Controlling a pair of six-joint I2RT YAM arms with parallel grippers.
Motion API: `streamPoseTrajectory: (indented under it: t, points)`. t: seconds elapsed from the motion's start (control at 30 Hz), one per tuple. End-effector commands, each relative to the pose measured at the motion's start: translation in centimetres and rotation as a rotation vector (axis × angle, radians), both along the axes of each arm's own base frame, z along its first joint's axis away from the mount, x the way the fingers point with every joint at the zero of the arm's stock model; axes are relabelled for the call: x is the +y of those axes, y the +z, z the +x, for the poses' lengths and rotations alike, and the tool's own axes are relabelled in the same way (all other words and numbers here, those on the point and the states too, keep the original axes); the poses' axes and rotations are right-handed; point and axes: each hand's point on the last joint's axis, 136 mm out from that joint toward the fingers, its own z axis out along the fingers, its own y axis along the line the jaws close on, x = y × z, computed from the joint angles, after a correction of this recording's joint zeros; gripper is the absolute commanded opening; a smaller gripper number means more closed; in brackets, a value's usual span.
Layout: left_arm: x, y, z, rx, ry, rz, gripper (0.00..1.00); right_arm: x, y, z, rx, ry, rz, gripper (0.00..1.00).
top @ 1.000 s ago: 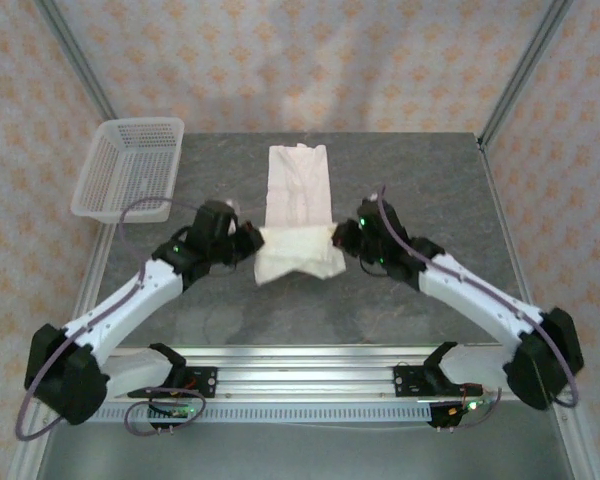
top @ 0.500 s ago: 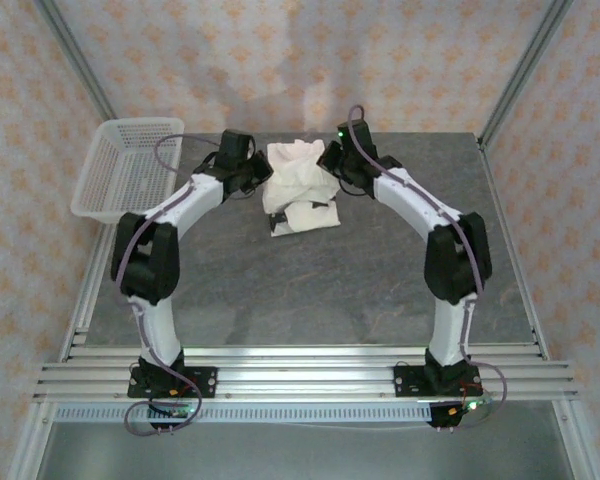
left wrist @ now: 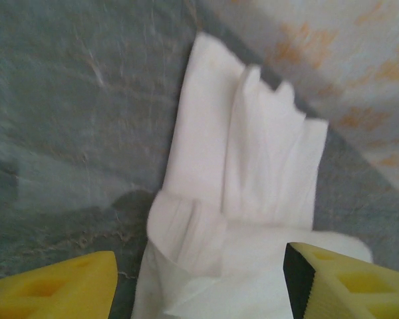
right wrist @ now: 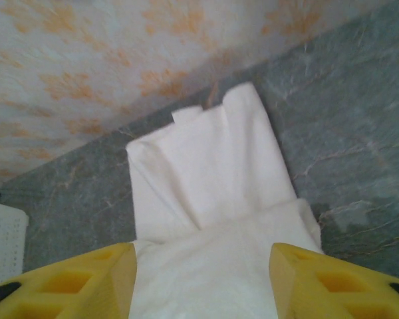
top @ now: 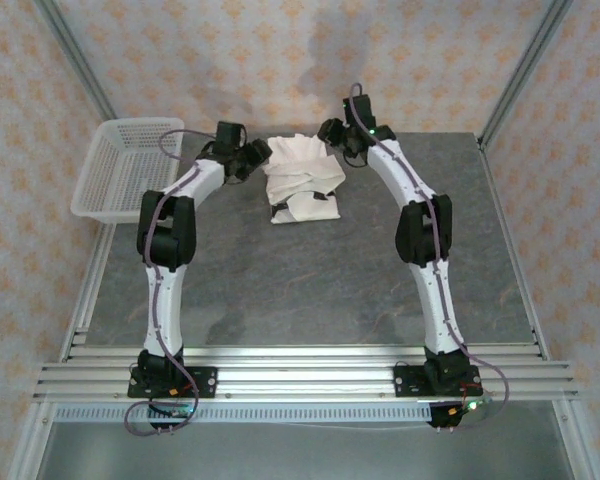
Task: Fold the inside-out t-shirt
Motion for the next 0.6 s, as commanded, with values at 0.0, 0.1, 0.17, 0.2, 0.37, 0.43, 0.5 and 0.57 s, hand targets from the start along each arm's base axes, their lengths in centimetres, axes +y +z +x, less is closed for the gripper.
streamPoseTrajectory:
  t: [0.0,0.1,0.17,0.2,0.37,0.43,0.5,0.57]
  points:
    - [0.9,9.0,-2.2,-0.141,-0.014,0.016,0.69,-2.1,3.8,-3.5,0.004,0.015,-0.06,0.55]
    - [0.7,8.0,-6.7,-0.092,-0.038,0.035,0.7,-2.7,1.5,-7.5,-0.004,0.01,-0.001,0.54]
    - [0.3,7.1,-10.0,-0.062,-0.054,0.052,0.7,-3.5,-0.7,-10.1,0.003,-0.005,0.024,0.55]
    - [0.0,6.3,-11.4,-0.045,-0.068,0.051,0.7,-3.5,-1.9,-11.2,0.015,0.003,0.039,0.54]
    - [-3.5,1.6,-16.0,0.047,-0.168,0.045,0.68,-1.7,-7.6,-14.0,0.142,0.102,0.071,0.5]
    - [-4.7,0.2,-16.8,0.076,-0.19,0.044,0.67,-1.5,-9.4,-14.3,0.173,0.107,0.054,0.5]
    - [-5.4,-1.1,-17.0,0.097,-0.201,0.045,0.67,-1.2,-10.6,-14.2,0.19,0.112,0.043,0.5]
    - [-5.9,-2.2,-16.7,0.105,-0.209,0.043,0.66,-1.0,-11.4,-14.0,0.202,0.122,0.044,0.49]
